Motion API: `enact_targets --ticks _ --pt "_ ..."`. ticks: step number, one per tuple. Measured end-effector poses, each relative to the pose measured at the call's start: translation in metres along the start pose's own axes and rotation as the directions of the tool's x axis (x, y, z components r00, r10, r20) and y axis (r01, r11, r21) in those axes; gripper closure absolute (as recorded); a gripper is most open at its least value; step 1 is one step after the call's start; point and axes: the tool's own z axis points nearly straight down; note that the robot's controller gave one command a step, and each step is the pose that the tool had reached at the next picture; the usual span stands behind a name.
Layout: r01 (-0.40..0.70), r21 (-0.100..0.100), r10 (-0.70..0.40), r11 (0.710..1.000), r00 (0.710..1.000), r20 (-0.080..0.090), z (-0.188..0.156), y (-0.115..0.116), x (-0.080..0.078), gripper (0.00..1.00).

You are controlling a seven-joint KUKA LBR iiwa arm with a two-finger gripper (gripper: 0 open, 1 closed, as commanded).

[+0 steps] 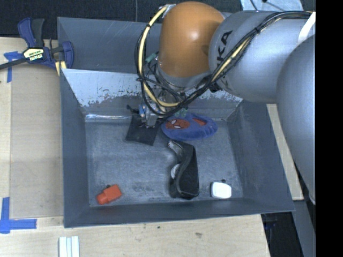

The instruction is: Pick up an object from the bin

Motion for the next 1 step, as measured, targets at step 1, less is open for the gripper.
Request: enact_targets --ticks 1 --pt "0.139 0.001 -0.139 0.99 0.99 -0.001 -0.0809 -0.0125 0.0045 1.0"
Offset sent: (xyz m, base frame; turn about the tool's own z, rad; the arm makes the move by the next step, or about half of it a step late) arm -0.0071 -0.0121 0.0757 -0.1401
